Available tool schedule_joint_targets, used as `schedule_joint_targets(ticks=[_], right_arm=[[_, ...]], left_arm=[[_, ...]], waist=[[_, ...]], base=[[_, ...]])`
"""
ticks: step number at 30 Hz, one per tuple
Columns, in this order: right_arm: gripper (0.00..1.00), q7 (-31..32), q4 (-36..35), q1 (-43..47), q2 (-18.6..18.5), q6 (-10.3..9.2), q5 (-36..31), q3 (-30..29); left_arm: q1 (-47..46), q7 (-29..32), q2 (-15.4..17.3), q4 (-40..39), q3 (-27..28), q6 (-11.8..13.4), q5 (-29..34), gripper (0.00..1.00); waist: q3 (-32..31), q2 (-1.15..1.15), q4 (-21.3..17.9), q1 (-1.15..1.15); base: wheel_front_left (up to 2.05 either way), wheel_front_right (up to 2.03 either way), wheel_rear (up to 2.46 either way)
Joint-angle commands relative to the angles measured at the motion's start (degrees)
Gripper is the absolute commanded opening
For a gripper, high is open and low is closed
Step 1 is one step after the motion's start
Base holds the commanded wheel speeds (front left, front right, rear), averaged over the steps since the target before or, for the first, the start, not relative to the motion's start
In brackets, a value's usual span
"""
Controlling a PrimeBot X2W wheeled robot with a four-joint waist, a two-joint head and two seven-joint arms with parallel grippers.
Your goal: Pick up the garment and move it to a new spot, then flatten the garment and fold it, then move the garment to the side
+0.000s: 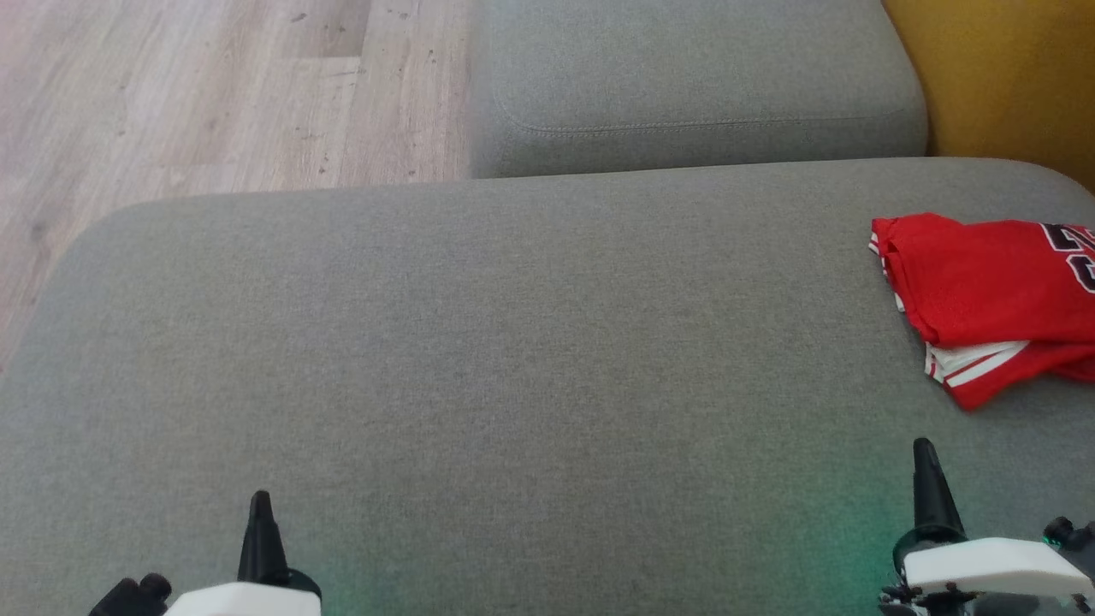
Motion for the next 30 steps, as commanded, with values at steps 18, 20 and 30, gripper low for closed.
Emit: schedule_joint_targets(ticks=[18,20,30], right_arm=[[0.0,3.2,-1.3,-6.3,-1.4,0.31,13.5,-1.0],[0.0,3.3,-1.2,-6.5,-1.4,0.31,14.2,-1.1],[0.0,5.0,-1.0,-8.2,-1.4,0.34,20.9,-1.9]], left_arm=[[-6.1,3.3,0.8,-1.1,4.3,-2.4,-13.0,0.0],[-6.3,3.4,0.8,-1.1,4.5,-2.5,-13.6,0.0],[-7.9,5.1,0.7,-0.8,6.1,-3.5,-20.2,0.0]], waist=[[1.0,0.0,-0.9,-0.01],[1.0,0.0,-1.0,-0.01],[1.5,0.0,-1.5,-0.01]], base=[[0.0,0.0,0.0],[0.0,0.0,0.0],[0.0,0.0,0.0]])
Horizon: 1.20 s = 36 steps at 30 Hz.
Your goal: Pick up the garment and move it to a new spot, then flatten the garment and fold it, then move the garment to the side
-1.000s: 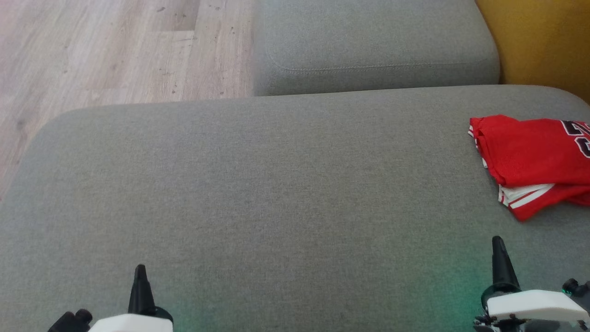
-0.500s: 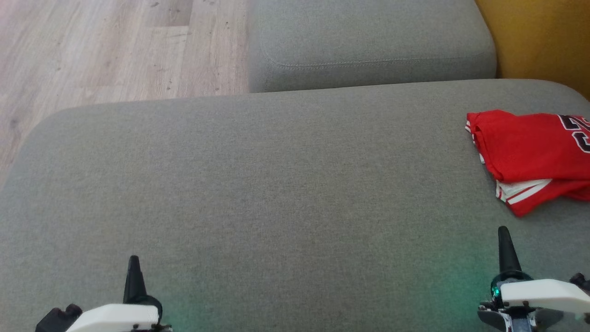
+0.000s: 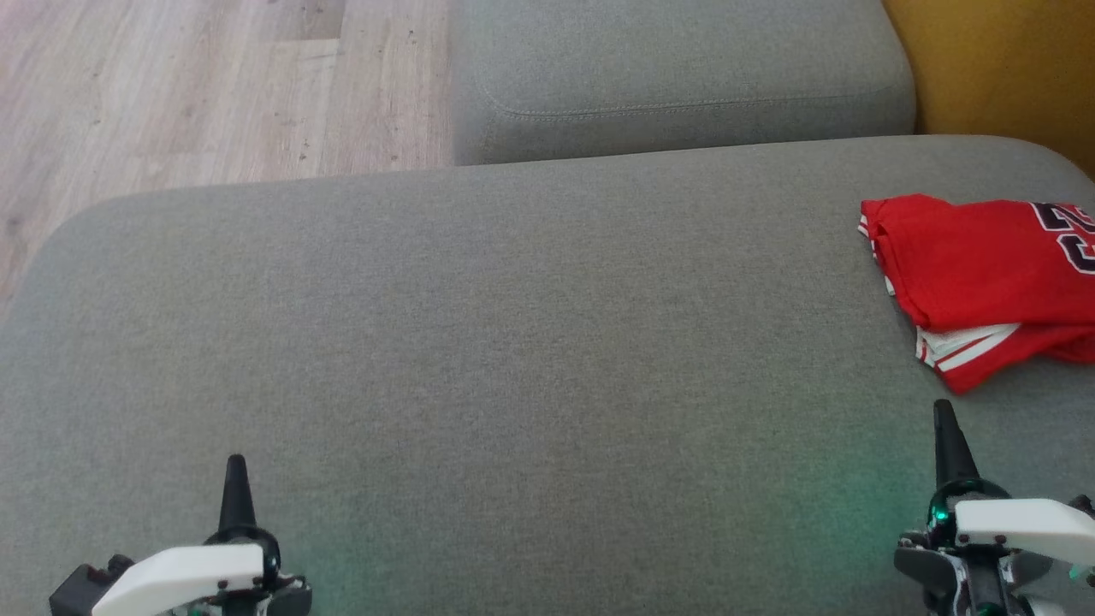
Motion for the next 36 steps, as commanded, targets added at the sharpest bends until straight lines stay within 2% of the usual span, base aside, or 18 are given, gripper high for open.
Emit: schedule_joint_targets(ticks=[1,23,36], right_arm=[[0.0,0.7,-1.7,-3.6,-1.3,0.35,2.0,0.6],[0.0,4.4,-1.3,-7.4,-1.2,0.42,16.8,-1.3],[0.0,4.6,-1.2,-7.4,-1.1,0.42,16.6,-1.5]], left_arm=[[-3.5,0.5,0.7,-1.4,2.3,-0.6,-1.9,0.0],[-7.1,4.3,0.6,-0.9,5.9,-2.8,-16.3,0.0],[-7.2,4.5,0.4,-0.9,6.2,-2.8,-16.1,0.0]], waist=[[0.1,0.0,-0.1,0.0],[1.2,0.0,-1.2,0.0],[1.2,0.0,-1.2,0.0]], base=[[0.0,0.0,0.0],[0.0,0.0,0.0],[0.0,0.0,0.0]])
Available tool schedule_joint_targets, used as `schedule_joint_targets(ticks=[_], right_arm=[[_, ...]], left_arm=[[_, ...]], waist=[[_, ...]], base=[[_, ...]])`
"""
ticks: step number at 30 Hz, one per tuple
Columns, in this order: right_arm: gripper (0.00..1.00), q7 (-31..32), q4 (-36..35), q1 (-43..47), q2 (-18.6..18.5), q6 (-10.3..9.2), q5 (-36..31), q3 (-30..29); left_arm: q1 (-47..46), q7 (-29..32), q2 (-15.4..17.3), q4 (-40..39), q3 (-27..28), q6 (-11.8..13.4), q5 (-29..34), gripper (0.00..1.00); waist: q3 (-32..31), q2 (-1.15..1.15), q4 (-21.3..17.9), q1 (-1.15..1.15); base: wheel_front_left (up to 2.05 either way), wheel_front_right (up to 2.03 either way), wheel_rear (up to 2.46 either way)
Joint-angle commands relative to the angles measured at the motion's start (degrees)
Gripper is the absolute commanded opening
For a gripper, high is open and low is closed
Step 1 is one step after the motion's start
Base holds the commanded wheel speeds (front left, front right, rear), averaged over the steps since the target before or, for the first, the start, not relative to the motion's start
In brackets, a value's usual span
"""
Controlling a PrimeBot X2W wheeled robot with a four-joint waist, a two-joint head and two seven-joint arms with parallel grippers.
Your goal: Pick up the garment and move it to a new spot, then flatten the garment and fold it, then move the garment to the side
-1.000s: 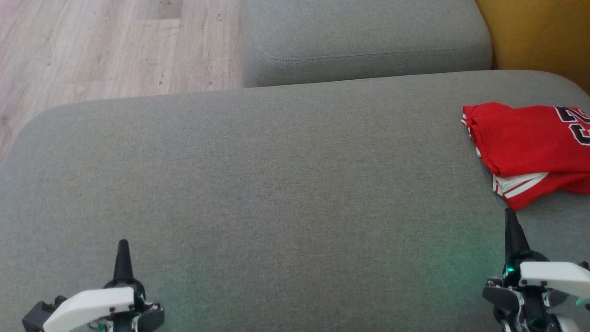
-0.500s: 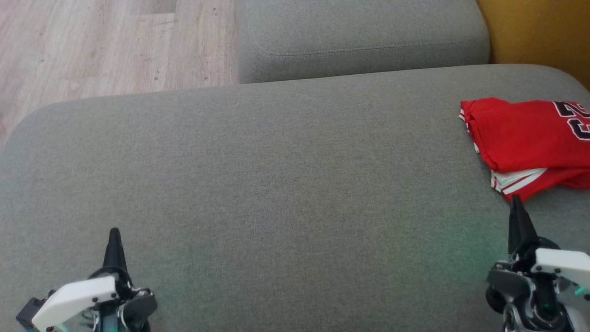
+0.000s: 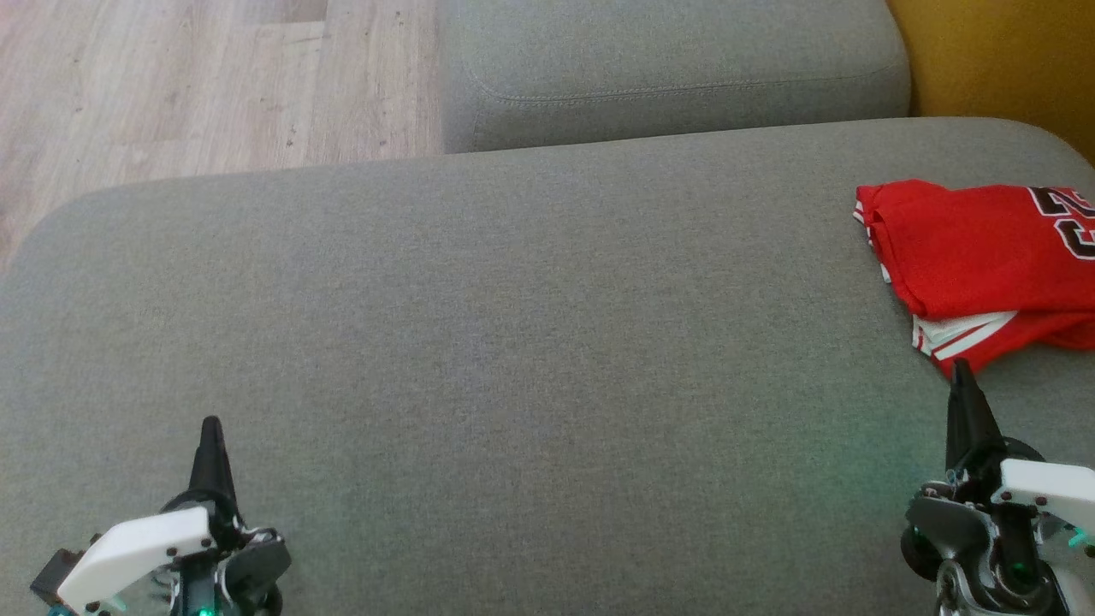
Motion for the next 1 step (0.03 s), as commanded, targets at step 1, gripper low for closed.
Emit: schedule_joint_targets(ticks=[1], right_arm=[[0.0,0.6,-1.8,-2.8,-1.0,0.42,0.2,1.0]], left_arm=[[-2.7,0.4,0.5,-1.6,2.4,-0.4,0.1,0.0]], waist=[[0.0,0.0,0.0,0.0]], base=[[0.0,0.0,0.0]])
